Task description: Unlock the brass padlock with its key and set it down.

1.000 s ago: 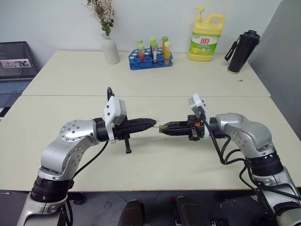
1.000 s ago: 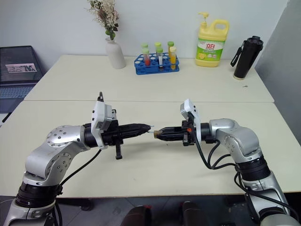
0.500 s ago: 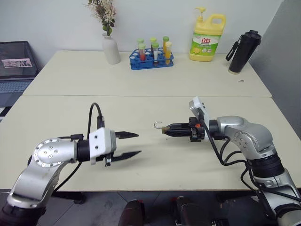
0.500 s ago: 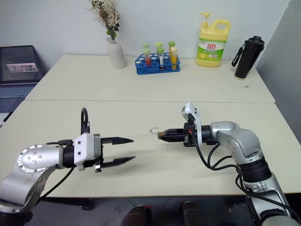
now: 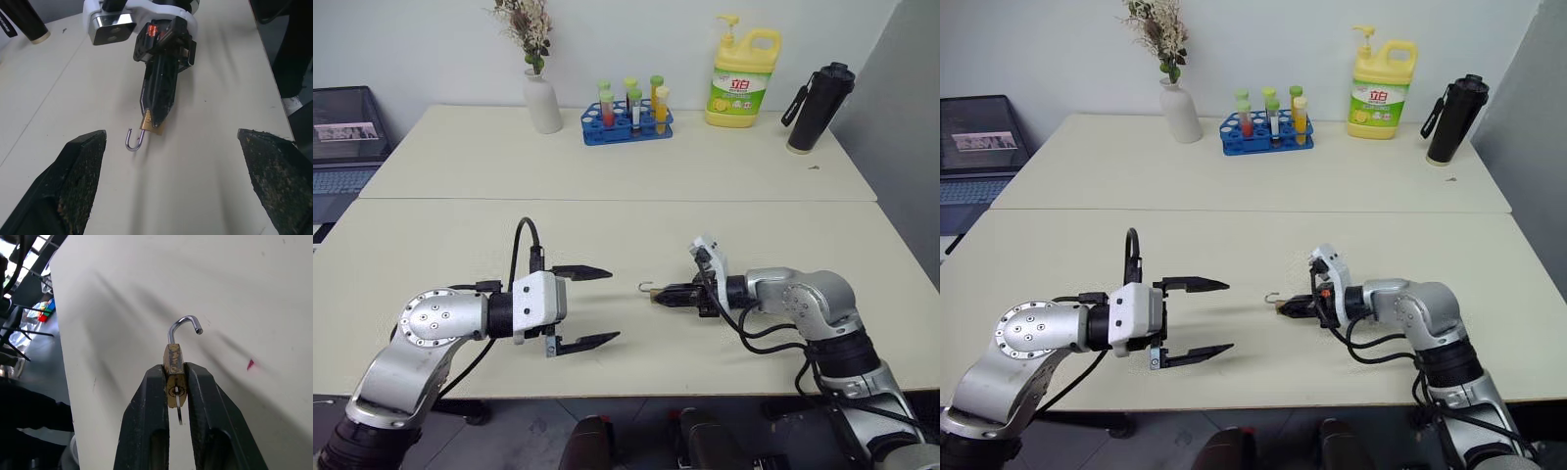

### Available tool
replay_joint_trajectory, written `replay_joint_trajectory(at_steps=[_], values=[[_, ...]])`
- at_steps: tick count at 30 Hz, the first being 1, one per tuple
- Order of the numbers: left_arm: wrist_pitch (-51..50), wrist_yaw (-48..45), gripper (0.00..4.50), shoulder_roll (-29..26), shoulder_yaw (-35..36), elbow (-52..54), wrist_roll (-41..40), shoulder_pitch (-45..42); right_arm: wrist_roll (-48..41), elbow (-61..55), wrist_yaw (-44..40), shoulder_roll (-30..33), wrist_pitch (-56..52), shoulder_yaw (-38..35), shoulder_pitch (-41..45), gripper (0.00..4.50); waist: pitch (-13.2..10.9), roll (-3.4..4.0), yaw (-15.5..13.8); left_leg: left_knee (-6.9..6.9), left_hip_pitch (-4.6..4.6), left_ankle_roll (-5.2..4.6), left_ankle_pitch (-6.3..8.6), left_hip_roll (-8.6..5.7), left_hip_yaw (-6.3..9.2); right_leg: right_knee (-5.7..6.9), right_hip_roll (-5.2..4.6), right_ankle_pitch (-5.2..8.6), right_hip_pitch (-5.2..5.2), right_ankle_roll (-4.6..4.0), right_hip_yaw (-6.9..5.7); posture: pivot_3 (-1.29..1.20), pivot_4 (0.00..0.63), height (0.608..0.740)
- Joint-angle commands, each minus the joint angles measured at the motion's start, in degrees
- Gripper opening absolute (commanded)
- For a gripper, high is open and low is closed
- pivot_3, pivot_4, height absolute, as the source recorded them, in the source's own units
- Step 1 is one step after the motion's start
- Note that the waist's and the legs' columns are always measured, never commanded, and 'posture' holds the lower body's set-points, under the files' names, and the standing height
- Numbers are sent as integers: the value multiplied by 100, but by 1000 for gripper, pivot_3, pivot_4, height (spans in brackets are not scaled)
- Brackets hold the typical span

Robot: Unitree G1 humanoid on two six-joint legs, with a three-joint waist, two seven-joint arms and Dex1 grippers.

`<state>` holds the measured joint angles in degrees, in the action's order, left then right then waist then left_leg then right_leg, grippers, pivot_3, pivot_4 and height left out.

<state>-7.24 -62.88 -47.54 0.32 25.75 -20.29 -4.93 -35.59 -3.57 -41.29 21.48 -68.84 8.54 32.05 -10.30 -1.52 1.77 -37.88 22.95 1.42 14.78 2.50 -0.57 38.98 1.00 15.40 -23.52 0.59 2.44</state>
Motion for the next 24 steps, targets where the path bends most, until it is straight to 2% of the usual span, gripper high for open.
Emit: replay_joint_trajectory(at_steps=[1, 11, 12, 14, 18, 21, 23, 24], values=[[225, -87, 4500, -15, -54, -77, 97, -48, -43, 38, 170, -144, -68, -140, 93, 187, 0, 0, 3, 0, 0, 0, 0, 0, 0, 0, 0, 0, 0, 0, 0, 0, 150, 740], [727, -187, 4500, 27, -216, -543, 492, 6, 246, 552, 847, -483, -190, -236, 145, 187, 0, 0, 6, 0, -1, 0, 0, 1, -1, 0, 1, 1, -1, 1, -1, 0, 150, 740], [730, -167, 4500, 52, -239, -538, 497, 8, 259, 576, 900, -493, -212, -246, 149, 912, 0, 0, 3, 0, -1, 0, 0, 1, -1, 0, 1, 1, 0, 1, -1, 0, 150, 740], [746, -140, 4500, 75, -273, -526, 514, 11, 282, 586, 925, -479, -212, -233, 146, 1414, 1, -1, 5, 0, -1, 0, 0, 0, -1, 0, 0, 1, 0, 2, 0, 0, 150, 740], [746, -132, 4500, 88, -301, -512, 506, 1, 262, 452, 955, -390, -269, -286, 112, 2858, 2, -1, 3, -1, -5, 0, 0, 2, 3, 2, 0, 1, 4, 2, -4, 0, 150, 740], [732, -129, 4500, 84, -285, -528, 481, -21, 192, 187, 819, -67, -354, -330, 70, 3932, 2, -1, -10, -3, -6, 0, 0, 0, 4, 2, 0, -1, 7, 3, -5, 0, 150, 740], [699, -110, 4500, 87, -257, -529, 455, -26, 190, -21, 667, 262, -313, -284, 0, 4475, 2, -1, -37, -5, -5, 0, 0, -6, 6, 1, -4, -1, 9, 4, -7, 0, 150, 740], [682, -96, 4500, 92, -244, -527, 443, -22, 198, -100, 599, 395, -267, -236, -34, 4475, 2, -1, -48, -5, -5, 0, 0, -12, 7, 0, -5, -1, 11, 4, -8, 0, 150, 740]])
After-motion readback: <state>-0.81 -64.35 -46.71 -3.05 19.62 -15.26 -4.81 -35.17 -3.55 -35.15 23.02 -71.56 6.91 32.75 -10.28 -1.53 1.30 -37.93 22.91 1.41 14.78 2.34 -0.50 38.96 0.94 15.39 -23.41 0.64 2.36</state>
